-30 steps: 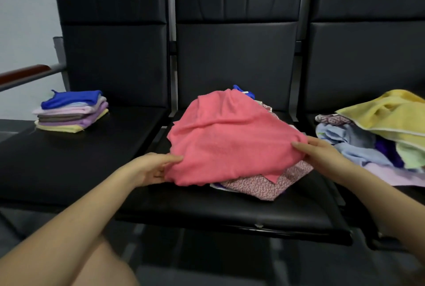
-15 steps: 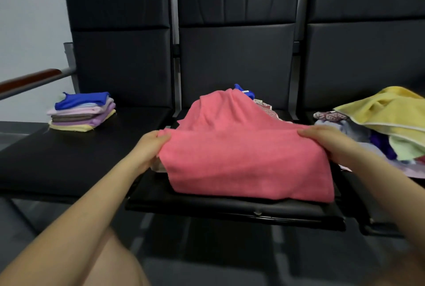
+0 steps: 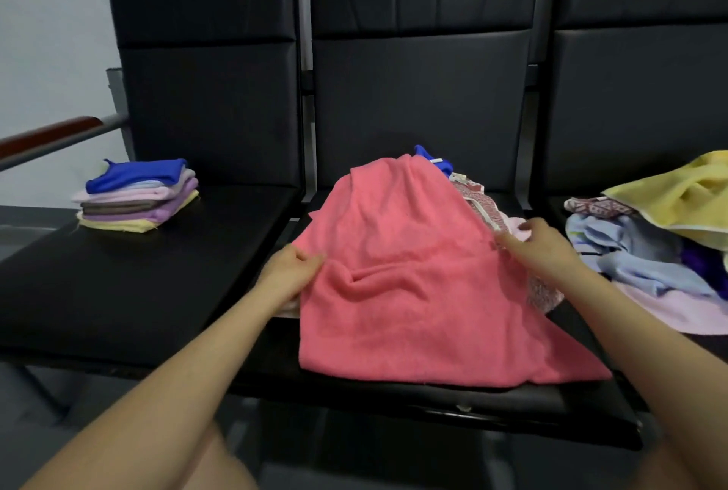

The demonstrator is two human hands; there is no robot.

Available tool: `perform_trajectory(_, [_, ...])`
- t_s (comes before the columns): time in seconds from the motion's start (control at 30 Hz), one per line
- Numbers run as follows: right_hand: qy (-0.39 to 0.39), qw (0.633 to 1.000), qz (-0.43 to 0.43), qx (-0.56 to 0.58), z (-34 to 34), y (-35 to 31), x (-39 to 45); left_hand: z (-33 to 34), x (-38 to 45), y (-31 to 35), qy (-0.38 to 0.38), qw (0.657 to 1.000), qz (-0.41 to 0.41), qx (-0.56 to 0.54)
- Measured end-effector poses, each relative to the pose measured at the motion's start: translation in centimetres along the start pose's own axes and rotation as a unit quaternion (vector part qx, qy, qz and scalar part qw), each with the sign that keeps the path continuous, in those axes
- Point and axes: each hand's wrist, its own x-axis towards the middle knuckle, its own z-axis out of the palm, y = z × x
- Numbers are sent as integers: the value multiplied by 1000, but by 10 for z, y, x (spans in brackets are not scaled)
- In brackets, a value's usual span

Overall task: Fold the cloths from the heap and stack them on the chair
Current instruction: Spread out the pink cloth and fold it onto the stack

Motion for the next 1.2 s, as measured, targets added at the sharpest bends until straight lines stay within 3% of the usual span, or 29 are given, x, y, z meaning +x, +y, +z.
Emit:
perform_trajectory(0.07, [74,995,-47,38,5,-10,8,-1,13,8,48,997,-1,-56])
perform_trajectory(0.13, [87,987,-90,100,11,-28,17,1,26,13,52,991,-11,-122])
perform_trajectory(0.27, [25,980,-99,173,29,-76,31,17,62,12,-4,973,-54,-225])
perform_trajectory(0.4, [-62,956,-35,286,57,-99,40,32,71,27,-18,970,-51,-238])
perform_trajectory(0.63, [55,948,-74,306,55,-96,49,35,74,13,-4,983,38,-181])
perform_trajectory(0.8, [88,921,-117,360,35,-82,40,18,61,32,108,949,144,-259])
perform_trajectory(0.93, [48,853,-180,487,5,-77,20,6,33,51,72,909,209,-353])
perform_trajectory(1.0, [-31,804,-187,564,-11,-76,16,3,21,56,52,917,226,-324])
perform_trajectory(1.03, [-70,802,-177,566,-17,-73,15,2,17,57,32,927,230,-295])
perform_trajectory(1.1, [-127,870,-144,455,-18,-66,12,2,14,55,-45,954,228,-191])
perform_trajectory(1.17, [-197,947,-125,221,-5,-52,11,6,13,47,-147,971,184,-32])
perform_trajectory(1.2, [-238,956,-114,126,3,-47,11,7,12,42,-189,968,156,51])
